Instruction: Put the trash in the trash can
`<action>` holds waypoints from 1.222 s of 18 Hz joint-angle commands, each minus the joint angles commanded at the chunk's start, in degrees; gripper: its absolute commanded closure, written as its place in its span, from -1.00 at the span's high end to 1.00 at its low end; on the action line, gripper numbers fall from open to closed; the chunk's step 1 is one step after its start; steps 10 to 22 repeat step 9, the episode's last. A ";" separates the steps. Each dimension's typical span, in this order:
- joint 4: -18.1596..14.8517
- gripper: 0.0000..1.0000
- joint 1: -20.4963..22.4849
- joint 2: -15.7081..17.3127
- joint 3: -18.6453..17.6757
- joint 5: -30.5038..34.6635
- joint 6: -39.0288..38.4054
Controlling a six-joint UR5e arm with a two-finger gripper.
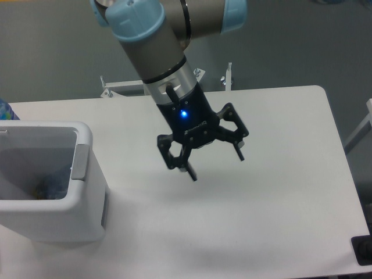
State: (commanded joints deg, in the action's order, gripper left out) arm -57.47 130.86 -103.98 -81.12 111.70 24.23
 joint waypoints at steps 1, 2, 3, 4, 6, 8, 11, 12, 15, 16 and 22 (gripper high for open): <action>-1.32 1.00 0.27 0.35 0.00 0.35 2.55; -2.98 1.00 0.79 1.22 -0.09 0.27 4.49; -5.00 1.00 1.23 2.28 -0.17 0.18 5.90; -7.37 1.00 1.58 3.24 -0.35 -0.08 6.52; -10.46 1.00 2.64 4.92 -1.05 -0.43 7.49; -11.00 1.00 3.08 5.89 -1.14 -1.39 7.59; -11.00 1.00 3.25 5.98 -1.14 -2.44 7.50; -11.00 1.00 3.25 5.98 -1.14 -2.44 7.50; -11.00 1.00 3.25 5.98 -1.14 -2.44 7.50; -11.00 1.00 3.25 5.98 -1.14 -2.44 7.50; -11.00 1.00 3.25 5.98 -1.14 -2.44 7.50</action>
